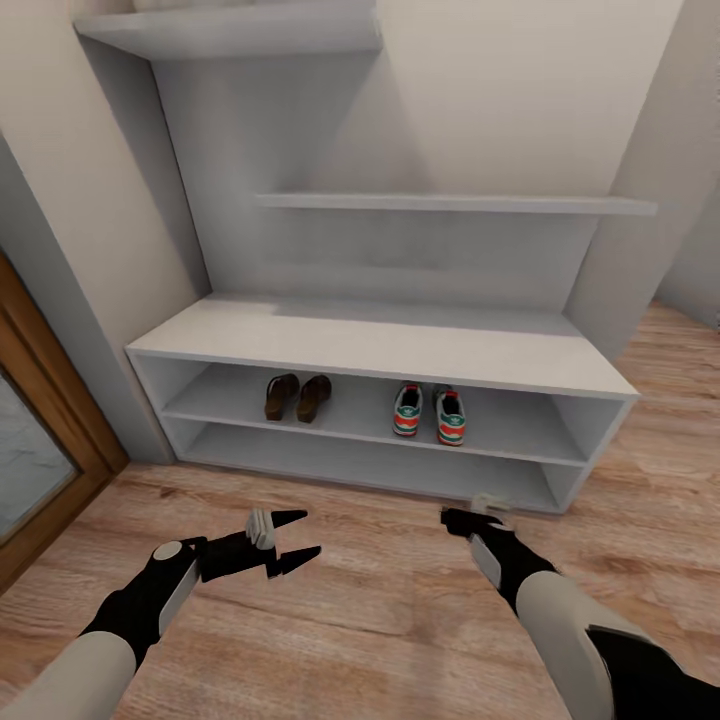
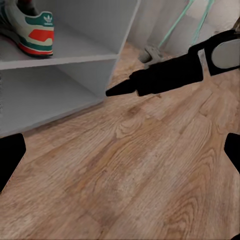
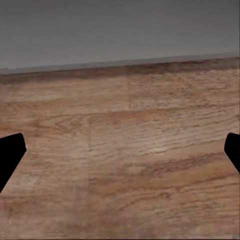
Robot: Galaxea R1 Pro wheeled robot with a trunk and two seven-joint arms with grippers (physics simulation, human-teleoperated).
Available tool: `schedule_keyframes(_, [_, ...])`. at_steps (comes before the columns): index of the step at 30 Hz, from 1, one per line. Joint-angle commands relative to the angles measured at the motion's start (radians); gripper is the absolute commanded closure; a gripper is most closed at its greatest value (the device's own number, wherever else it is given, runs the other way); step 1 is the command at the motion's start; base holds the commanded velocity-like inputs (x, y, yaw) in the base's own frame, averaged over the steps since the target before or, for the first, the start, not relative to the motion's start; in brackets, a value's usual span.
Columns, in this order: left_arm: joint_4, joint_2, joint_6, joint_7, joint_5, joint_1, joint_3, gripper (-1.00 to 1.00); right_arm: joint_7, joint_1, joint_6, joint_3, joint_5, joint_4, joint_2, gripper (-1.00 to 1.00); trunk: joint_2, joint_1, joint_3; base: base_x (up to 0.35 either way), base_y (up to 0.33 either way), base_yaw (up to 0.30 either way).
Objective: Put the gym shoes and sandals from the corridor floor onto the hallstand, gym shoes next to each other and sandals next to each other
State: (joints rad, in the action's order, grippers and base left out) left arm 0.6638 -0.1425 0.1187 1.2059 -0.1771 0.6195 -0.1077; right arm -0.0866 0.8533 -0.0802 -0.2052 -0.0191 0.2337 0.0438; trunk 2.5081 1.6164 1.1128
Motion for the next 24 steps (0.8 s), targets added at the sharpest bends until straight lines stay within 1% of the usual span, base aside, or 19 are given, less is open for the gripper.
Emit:
schedule_keyframes(1, [-0.001, -0.002, 0.01, -0.002, -0.007, 0.001, -0.006, -1.0, 0.024, 0.0, -0.003, -0.003, -0.002, -0.017, 0.0, -1.0, 0.0, -0.001, -0.003, 0.0, 0.0, 0.0])
schedule_keyframes(2, [-0.001, -0.002, 0.01, -0.002, -0.007, 0.001, -0.006, -1.0, 0.052, 0.0, 0.0, -0.004, -0.002, -0.034, 0.0, -1.0, 0.0, -0.001, -0.007, 0.0, 0.0, 0.0])
schedule_keyframes(3, [-0.002, -0.002, 0.01, -0.002, -0.007, 0.001, -0.006, -1.0, 0.11, 0.0, 0.004, -0.004, -0.001, -0.07, -0.001, -1.0, 0.0, -0.002, -0.011, 0.0, 0.0, 0.0])
schedule_keyframes(6, [-0.002, -0.002, 0.01, -0.002, -0.007, 0.001, -0.006, -1.0, 0.191, 0.0, 0.008, -0.005, -0.001, -0.118, -0.001, -1.0, -0.001, -0.003, -0.023, 0.0, 0.0, 0.0])
schedule_keyframes(7, [-0.002, -0.002, 0.01, -0.002, -0.007, 0.001, -0.006, -1.0, 0.24, 0.0, 0.009, -0.005, -0.001, -0.141, -0.002, -1.0, -0.001, -0.003, -0.026, 0.0, 0.0, 0.0])
schedule_keyframes(10, [-0.002, -0.002, 0.01, -0.002, -0.007, 0.001, -0.006, -1.0, 0.308, 0.0, 0.01, -0.005, -0.001, -0.161, -0.002, -1.0, -0.002, -0.005, -0.038, 0.0, 0.0, 0.0])
schedule_keyframes(11, [-0.002, -0.002, 0.01, -0.002, -0.007, 0.0, -0.007, -1.0, 0.353, 0.0, 0.01, -0.006, -0.001, -0.169, -0.002, -1.0, -0.002, -0.005, -0.042, 0.0, 0.0, 0.0])
schedule_keyframes(13, [-0.002, -0.002, 0.01, -0.002, -0.007, 0.0, -0.007, -1.0, 0.412, 0.0, 0.01, -0.006, -0.001, -0.175, -0.005, -1.0, -0.003, -0.006, -0.05, 0.0, 0.0, 0.0])
schedule_keyframes(15, [-0.003, -0.002, 0.01, -0.002, -0.007, 0.0, -0.007, -1.0, 0.545, -0.001, 0.01, -0.007, 0.0, -0.183, -0.01, -1.0, -0.003, -0.007, -0.057, 0.0, 0.0, 0.0])
schedule_keyframes(17, [-0.003, -0.002, 0.01, -0.002, -0.007, 0.001, -0.007, -1.0, 0.622, -0.001, 0.01, -0.007, 0.0, -0.185, -0.011, -1.0, -0.004, -0.008, -0.065, 0.0, 0.0, 0.0])
schedule_keyframes(18, [-0.003, -0.002, 0.01, -0.002, -0.007, 0.001, -0.007, -1.0, 0.693, -0.002, 0.01, -0.007, 0.004, -0.186, -0.011, -1.0, -0.004, -0.008, -0.065, 0.0, 0.0, 0.0])
schedule_keyframes(21, [-0.003, -0.002, 0.01, -0.002, -0.007, 0.001, -0.007, -1.0, 0.784, -0.002, 0.01, -0.007, 0.018, -0.188, -0.012, -1.0, -0.004, -0.008, -0.065, 0.0, 0.0, 0.0])
schedule_keyframes(22, [-0.003, -0.002, 0.01, -0.002, -0.007, 0.001, -0.007, -1.0, 0.793, -0.002, 0.01, -0.007, 0.02, -0.188, -0.012, -1.0, -0.004, -0.008, -0.065, 0.0, 0.0, 0.0])
schedule_keyframes(23, [-0.003, -0.002, 0.01, -0.002, -0.007, 0.0, -0.007, -1.0, 0.821, -0.002, 0.009, -0.007, 0.026, -0.189, -0.012, -1.0, -0.004, -0.008, -0.065, 0.0, 0.0, 0.0])
schedule_keyframes(24, [-0.003, -0.002, 0.01, -0.002, -0.007, 0.0, -0.007, -1.0, 0.822, -0.002, 0.009, -0.007, 0.026, -0.189, -0.012, -1.0, -0.004, -0.008, -0.065, 0.0, 0.0, 0.0])
